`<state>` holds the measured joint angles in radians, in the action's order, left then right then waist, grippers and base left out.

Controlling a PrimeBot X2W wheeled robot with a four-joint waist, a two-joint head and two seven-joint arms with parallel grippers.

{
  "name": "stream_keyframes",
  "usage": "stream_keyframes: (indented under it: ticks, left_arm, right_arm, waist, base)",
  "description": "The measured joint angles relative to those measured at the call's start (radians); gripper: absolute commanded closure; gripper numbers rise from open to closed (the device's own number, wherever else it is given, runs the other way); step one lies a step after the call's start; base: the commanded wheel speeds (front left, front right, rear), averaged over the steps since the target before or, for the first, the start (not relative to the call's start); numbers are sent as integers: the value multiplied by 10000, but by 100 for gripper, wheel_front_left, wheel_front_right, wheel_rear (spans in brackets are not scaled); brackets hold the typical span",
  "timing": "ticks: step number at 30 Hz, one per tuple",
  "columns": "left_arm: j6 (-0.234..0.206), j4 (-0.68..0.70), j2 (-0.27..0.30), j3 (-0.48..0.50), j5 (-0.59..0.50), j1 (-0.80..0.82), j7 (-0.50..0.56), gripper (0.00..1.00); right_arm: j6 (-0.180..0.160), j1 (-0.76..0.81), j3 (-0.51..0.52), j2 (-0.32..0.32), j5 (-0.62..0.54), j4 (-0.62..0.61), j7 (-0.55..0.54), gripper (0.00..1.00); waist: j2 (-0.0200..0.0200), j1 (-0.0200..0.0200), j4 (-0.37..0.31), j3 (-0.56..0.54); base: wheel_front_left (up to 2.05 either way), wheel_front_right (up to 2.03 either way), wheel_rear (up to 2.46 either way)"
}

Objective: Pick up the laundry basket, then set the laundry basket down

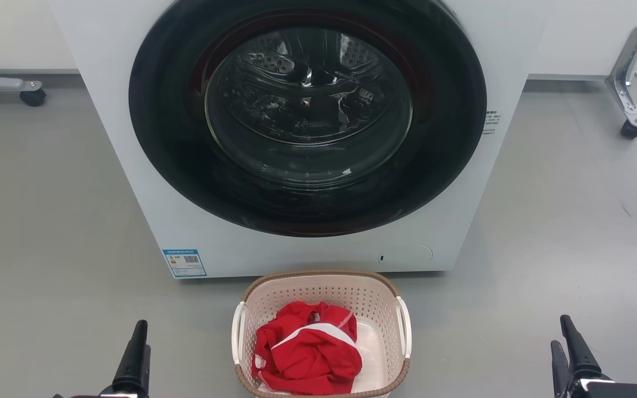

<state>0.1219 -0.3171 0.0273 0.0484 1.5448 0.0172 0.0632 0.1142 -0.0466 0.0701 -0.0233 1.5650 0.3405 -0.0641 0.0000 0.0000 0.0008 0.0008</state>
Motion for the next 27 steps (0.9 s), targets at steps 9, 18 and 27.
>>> stream_keyframes:
  ticks: [9, 18, 27]
  left_arm:
    - [-203, 330, 8, -61, -1095, -14, -284, 0]
    - [-433, 734, 79, -437, -2650, -45, -606, 0]
    - [-711, 1012, 449, -1072, -4713, -58, -930, 0]
  right_arm:
    - [-290, 0, -336, -6, -1097, -173, 293, 0]
    - [-573, -4, -911, -17, -2615, -431, 598, 0]
    - [-842, -28, -1636, -151, -4439, -522, 941, 0]
  waist:
    - [1, 0, 1, -17]
    - [1, 0, 0, -23]
    - [0, 0, 9, -16]
  base:
    - [0, 0, 0]
    - [0, 0, 0]
    - [0, 0, 0]
